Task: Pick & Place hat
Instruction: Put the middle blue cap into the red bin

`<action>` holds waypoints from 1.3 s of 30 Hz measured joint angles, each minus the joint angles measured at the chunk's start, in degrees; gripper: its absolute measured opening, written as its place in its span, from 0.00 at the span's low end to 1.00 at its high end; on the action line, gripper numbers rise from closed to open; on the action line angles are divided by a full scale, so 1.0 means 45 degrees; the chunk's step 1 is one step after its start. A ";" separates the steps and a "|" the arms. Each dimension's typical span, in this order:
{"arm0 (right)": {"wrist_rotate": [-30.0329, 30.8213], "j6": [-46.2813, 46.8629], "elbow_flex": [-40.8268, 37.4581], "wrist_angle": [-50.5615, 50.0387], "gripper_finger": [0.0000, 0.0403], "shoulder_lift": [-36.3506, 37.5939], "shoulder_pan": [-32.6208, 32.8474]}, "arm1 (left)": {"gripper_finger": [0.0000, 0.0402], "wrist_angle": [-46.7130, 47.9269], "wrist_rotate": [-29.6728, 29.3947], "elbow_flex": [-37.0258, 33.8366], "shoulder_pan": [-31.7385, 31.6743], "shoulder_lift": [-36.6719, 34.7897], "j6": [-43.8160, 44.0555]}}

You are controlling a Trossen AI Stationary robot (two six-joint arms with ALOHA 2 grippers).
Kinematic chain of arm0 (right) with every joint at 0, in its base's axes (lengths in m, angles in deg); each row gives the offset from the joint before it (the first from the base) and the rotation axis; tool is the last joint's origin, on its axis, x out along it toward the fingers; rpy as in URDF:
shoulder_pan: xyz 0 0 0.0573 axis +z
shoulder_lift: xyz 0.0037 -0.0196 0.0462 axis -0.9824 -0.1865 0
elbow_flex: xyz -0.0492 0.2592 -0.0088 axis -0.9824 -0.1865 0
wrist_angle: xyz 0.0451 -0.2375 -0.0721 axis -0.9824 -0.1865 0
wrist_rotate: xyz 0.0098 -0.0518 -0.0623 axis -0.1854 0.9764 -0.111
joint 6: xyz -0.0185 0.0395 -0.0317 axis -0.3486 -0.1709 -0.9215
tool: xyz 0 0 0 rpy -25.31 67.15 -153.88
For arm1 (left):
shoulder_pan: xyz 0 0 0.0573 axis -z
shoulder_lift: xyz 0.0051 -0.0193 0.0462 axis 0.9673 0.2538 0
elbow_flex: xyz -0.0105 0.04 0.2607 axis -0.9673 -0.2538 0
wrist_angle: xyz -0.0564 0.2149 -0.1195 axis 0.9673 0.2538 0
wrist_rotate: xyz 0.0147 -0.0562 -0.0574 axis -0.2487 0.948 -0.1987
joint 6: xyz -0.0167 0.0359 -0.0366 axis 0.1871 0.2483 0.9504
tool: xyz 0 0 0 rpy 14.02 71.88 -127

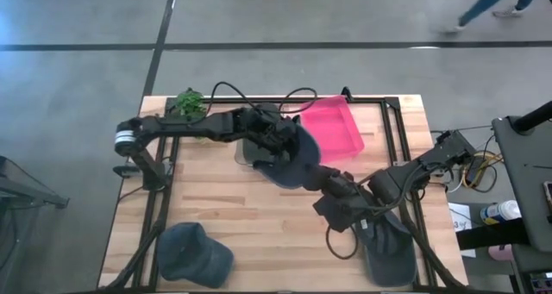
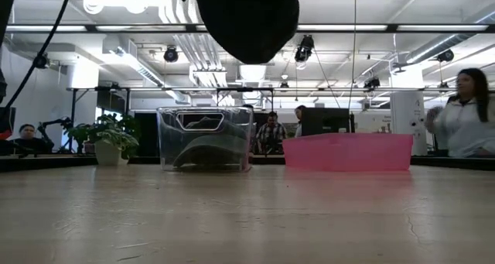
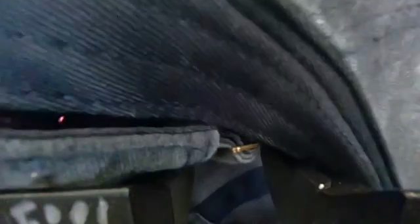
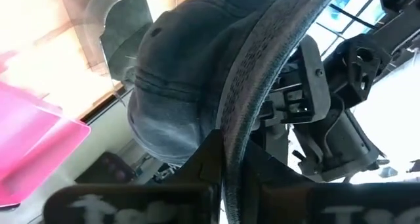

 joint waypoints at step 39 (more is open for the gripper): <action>0.0892 0.0034 -0.0015 -0.0081 0.03 -0.0005 -0.0046 | 0.42 0.1923 -0.2476 0.0015 -0.0010 -0.4633 -0.0779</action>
